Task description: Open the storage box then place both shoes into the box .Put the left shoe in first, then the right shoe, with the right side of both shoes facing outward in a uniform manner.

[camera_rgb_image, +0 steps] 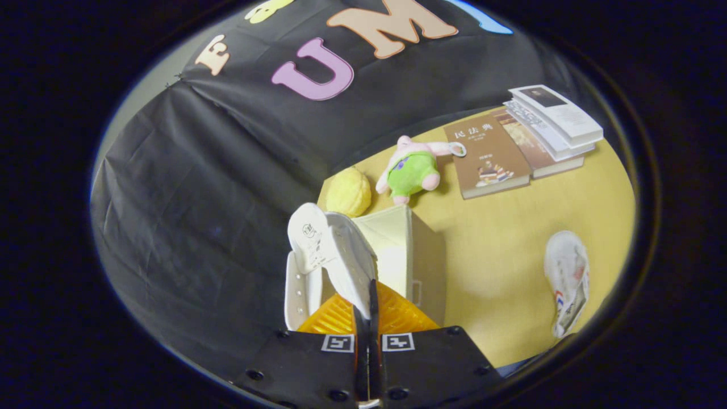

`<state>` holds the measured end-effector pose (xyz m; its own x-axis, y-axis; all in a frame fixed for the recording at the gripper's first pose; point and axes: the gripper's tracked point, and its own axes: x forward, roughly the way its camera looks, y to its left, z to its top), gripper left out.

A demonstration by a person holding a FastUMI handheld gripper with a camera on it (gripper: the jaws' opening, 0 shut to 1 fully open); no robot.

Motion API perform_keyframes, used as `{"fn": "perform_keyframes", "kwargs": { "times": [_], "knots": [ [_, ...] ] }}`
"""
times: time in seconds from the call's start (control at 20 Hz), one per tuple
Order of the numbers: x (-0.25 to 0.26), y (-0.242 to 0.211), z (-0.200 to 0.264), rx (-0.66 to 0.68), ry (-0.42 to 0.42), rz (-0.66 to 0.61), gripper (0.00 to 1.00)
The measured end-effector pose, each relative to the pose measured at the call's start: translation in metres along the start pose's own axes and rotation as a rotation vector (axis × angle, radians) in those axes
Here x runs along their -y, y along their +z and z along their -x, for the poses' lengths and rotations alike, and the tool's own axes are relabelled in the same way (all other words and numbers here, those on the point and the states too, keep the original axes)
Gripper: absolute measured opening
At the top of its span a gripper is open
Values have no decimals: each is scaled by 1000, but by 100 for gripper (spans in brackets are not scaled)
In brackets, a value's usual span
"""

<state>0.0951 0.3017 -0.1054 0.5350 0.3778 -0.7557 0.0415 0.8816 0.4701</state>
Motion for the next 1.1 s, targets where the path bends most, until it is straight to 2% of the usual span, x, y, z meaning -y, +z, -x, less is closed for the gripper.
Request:
{"fn": "perform_keyframes", "kwargs": {
  "times": [0.2,0.4,0.5,0.6,0.7,0.9,1.05,1.1],
  "knots": [
    [-2,-27,-56,-45,-145,-18,4],
    [13,-58,-91,-53,-307,-8,4],
    [19,-77,-109,-108,-348,27,5],
    [21,-90,-122,-151,-347,59,7],
    [3,-97,-123,-192,-267,59,17],
    [-17,-79,-83,-148,-136,116,64],
    [-15,-68,-30,-131,-92,191,98],
    [-12,-67,-16,-125,-75,210,99]
  ]
}}
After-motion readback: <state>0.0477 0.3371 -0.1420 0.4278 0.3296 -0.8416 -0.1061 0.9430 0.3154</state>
